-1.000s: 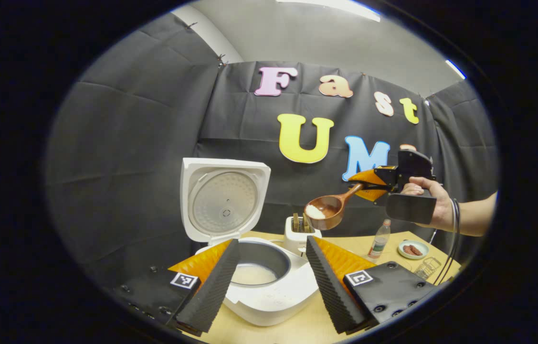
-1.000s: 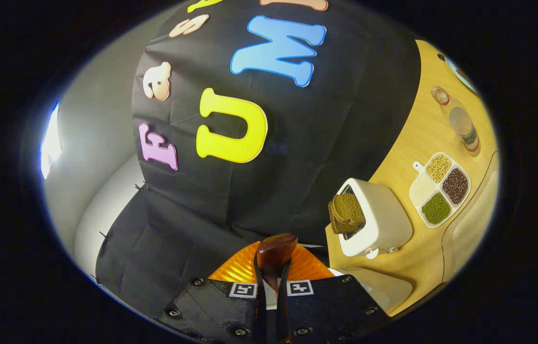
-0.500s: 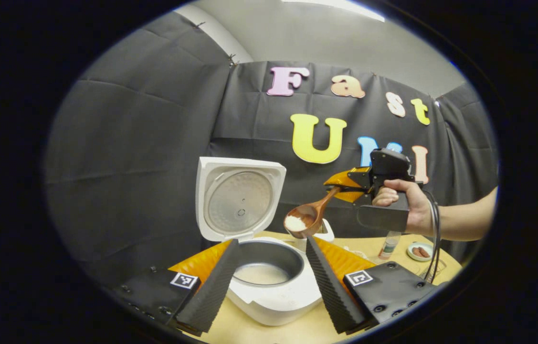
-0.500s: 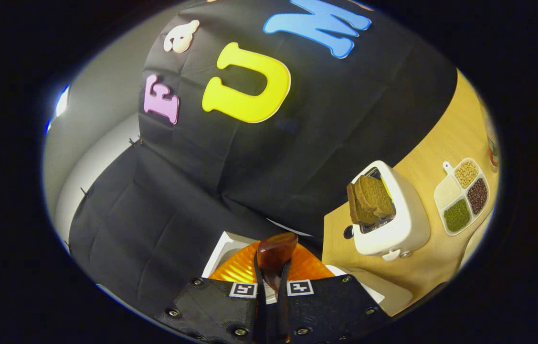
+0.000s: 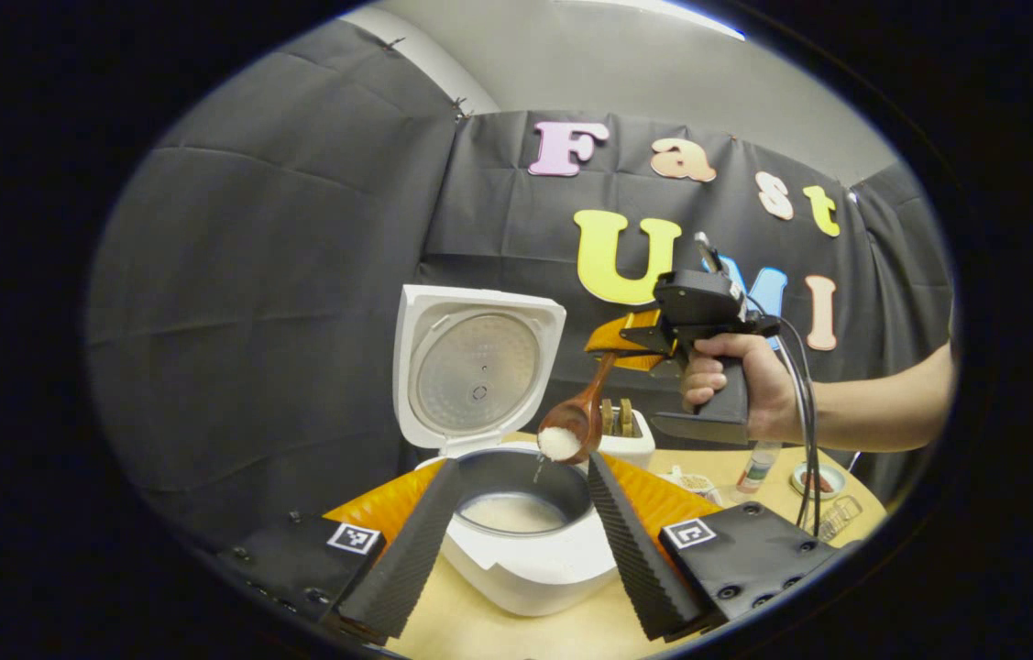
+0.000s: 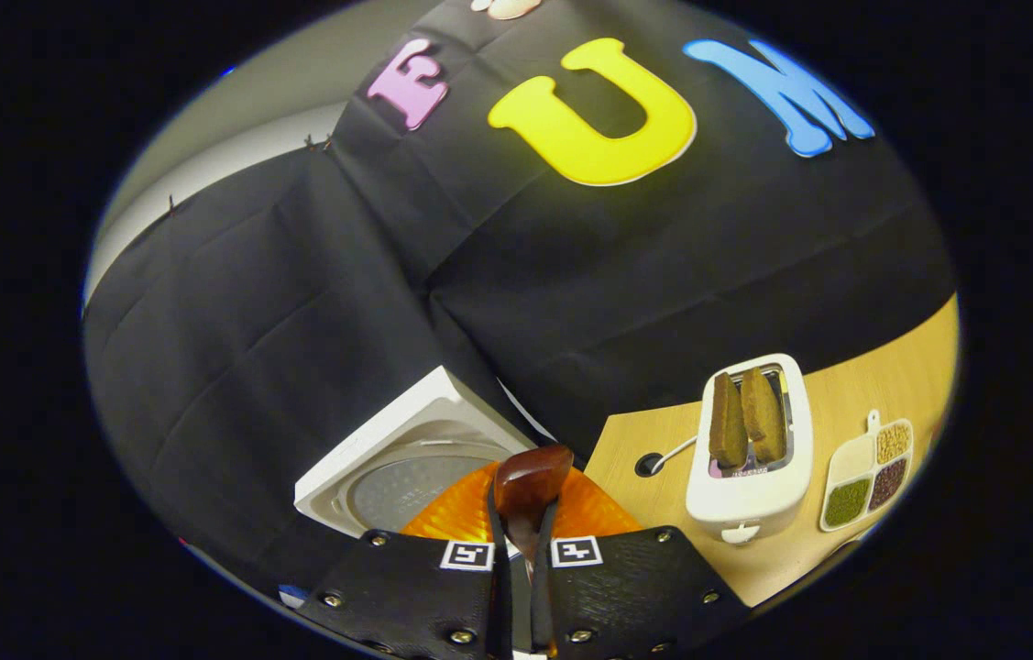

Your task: Close the left gripper, press the button to open the rice cooker; take a wooden spoon from the chopstick holder with the right hand, scoop a spoonful of rice and pour it into the rice cooker, then put the wooden spoon back into the chopstick holder.

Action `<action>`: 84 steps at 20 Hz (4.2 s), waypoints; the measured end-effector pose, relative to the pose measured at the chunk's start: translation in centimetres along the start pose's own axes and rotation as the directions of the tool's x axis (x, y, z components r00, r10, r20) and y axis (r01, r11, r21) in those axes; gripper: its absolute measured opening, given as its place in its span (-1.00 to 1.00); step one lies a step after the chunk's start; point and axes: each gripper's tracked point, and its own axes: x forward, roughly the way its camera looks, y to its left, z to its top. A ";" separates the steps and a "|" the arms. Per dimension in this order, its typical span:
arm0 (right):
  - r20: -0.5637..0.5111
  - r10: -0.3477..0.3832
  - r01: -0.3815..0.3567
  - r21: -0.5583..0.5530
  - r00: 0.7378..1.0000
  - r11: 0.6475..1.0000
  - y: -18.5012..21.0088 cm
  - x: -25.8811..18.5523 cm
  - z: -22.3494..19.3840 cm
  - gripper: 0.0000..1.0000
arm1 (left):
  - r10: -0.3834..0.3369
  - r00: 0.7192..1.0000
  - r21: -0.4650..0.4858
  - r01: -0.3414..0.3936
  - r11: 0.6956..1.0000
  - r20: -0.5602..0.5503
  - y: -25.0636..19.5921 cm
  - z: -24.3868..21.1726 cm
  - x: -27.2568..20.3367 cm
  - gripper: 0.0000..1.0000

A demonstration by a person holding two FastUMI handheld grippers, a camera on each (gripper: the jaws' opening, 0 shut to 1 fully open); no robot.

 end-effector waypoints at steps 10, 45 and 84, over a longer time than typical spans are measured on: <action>-0.016 0.094 -0.092 -0.411 0.995 0.907 7.0 0.2 -0.8 -0.84 | 0.000 1.000 -0.010 0.000 1.000 0.007 -0.4 -0.1 -0.8 0.84; 0.270 -0.092 0.019 0.260 0.958 0.965 -8.7 -22.8 10.6 -0.84 | -0.238 0.971 0.059 0.237 0.970 0.014 -14.2 3.0 -1.0 0.84; 0.225 -0.574 0.506 0.296 0.787 0.810 -34.8 -50.4 4.7 -0.84 | -0.272 0.962 0.133 0.274 0.952 -0.031 -29.3 5.0 -2.9 0.90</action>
